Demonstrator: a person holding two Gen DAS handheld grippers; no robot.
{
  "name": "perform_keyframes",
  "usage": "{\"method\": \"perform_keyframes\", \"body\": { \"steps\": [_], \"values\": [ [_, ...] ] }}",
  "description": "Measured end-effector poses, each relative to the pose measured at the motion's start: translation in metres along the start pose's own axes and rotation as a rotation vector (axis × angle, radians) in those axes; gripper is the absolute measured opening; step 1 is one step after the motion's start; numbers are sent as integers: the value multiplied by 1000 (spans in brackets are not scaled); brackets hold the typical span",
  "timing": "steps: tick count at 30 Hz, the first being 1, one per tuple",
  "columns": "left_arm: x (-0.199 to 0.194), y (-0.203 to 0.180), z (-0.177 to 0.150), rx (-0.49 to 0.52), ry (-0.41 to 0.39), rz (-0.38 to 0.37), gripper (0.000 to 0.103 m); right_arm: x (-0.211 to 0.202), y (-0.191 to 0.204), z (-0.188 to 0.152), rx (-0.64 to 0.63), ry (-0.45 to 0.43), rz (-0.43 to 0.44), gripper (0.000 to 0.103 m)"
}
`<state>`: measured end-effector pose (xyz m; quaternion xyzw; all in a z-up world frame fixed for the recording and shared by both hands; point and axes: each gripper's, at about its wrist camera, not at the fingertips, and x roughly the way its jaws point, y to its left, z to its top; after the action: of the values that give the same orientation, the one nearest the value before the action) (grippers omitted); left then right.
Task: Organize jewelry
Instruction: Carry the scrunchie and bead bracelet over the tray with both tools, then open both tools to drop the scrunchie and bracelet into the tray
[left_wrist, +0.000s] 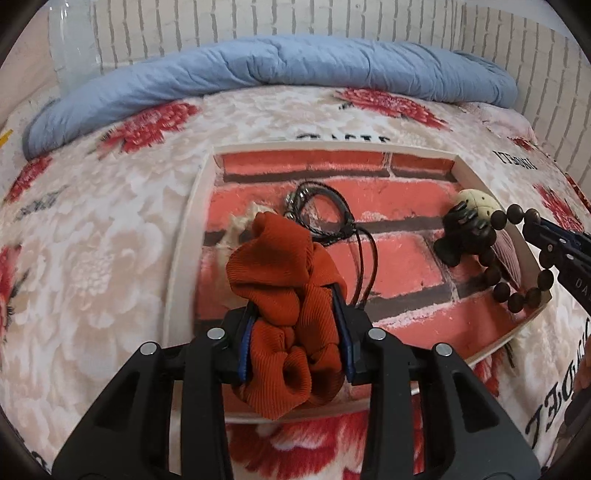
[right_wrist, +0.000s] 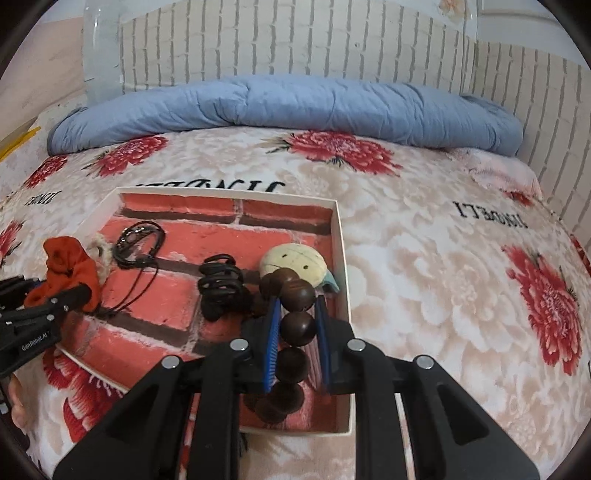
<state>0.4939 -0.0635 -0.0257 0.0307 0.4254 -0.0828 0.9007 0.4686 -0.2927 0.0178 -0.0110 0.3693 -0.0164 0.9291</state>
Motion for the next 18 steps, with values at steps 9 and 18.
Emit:
{"method": "perform_keyframes", "body": {
  "steps": [9, 18],
  "values": [
    [23, -2, 14, 12, 16, 24, 37, 36, 7, -2, -30, 56, -13, 19],
    [35, 1, 21, 13, 13, 46, 47, 58, 12, -4, -53, 89, -4, 20]
  ]
}}
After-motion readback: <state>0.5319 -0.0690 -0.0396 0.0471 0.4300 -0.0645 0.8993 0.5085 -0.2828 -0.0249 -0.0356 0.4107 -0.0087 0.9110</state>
